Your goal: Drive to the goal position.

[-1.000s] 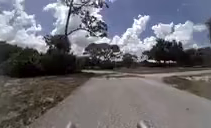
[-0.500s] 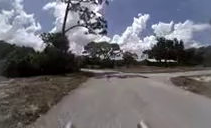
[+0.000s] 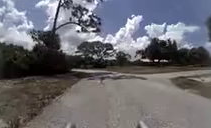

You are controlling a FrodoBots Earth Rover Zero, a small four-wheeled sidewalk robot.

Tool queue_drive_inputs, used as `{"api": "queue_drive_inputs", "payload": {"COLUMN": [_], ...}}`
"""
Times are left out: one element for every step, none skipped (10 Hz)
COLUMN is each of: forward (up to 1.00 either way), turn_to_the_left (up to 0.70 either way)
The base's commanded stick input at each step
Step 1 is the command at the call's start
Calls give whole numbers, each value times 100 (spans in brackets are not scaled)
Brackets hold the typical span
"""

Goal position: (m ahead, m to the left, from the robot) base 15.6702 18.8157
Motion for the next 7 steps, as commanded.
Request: {"api": "queue_drive_inputs", "payload": {"forward": [100, 100, 100, 100, 100, 100, 100], "turn_to_the_left": [-40, -40, -40, -40, -40, -40, -40]}}
